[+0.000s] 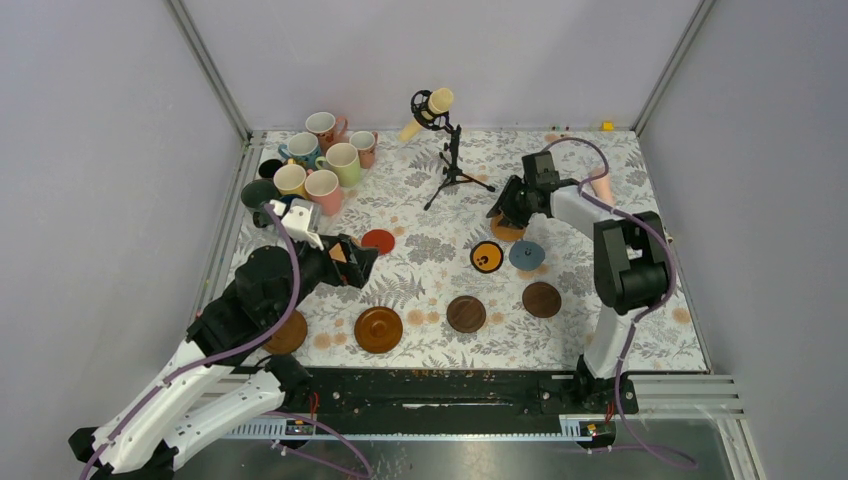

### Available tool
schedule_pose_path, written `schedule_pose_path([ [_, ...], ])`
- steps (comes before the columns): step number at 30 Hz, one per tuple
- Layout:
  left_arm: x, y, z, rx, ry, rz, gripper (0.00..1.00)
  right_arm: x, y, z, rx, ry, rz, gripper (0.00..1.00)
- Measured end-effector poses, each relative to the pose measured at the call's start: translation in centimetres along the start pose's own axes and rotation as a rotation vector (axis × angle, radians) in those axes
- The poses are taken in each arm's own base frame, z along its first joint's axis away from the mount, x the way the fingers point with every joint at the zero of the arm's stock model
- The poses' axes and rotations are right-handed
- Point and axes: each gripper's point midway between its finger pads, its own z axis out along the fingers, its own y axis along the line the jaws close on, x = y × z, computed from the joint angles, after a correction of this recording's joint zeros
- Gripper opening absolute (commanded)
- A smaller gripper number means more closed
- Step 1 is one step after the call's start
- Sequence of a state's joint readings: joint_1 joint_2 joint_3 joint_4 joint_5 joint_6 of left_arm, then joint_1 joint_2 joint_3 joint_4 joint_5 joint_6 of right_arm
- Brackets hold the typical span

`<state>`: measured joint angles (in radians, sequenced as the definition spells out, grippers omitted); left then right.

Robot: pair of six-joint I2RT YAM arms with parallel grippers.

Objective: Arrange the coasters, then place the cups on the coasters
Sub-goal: Move the coaster to the center of the board.

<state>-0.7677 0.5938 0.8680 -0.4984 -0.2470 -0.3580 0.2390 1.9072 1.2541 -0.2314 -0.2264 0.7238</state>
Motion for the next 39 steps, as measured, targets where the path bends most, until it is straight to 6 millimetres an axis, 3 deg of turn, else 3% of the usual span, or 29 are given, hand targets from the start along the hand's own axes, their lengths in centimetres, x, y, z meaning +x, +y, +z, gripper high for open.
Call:
schedule_pose_path([
  [8,0.5,0.4,0.7,-0.028,0.024,0.009,0.99,-0.2,3.4,-6.6,-0.079,-0.107,-0.130,0.48],
  [15,1.8,2.3,2.7,-0.129,0.080,0.001,0.97,4.5,5.2,-13.6,-0.168,-0.178,-0.311,0.48],
  [18,3.1,3.2,3.9,-0.181,0.143,-0.002,0.94,6.5,4.5,-16.0,-0.213,-0.205,-0.361,0.48],
  [22,4.2,4.9,5.7,-0.264,0.249,-0.032,0.92,8.7,2.2,-18.6,-0.227,-0.228,-0.396,0.51],
  [27,2.3,4.1,8.3,-0.286,0.288,-0.064,0.86,10.3,0.0,-21.5,-0.260,-0.302,-0.416,0.54],
  [31,1.1,3.6,11.1,-0.302,0.288,-0.092,0.85,10.8,-0.3,-23.2,-0.310,-0.348,-0.426,0.56],
  [34,2.2,4.4,12.5,-0.331,0.318,-0.098,0.80,11.0,-0.2,-24.0,-0.336,-0.367,-0.437,0.55],
  [39,6.5,6.7,15.2,-0.402,0.425,-0.105,0.76,12.1,-0.5,-24.1,-0.369,-0.351,-0.460,0.56],
])
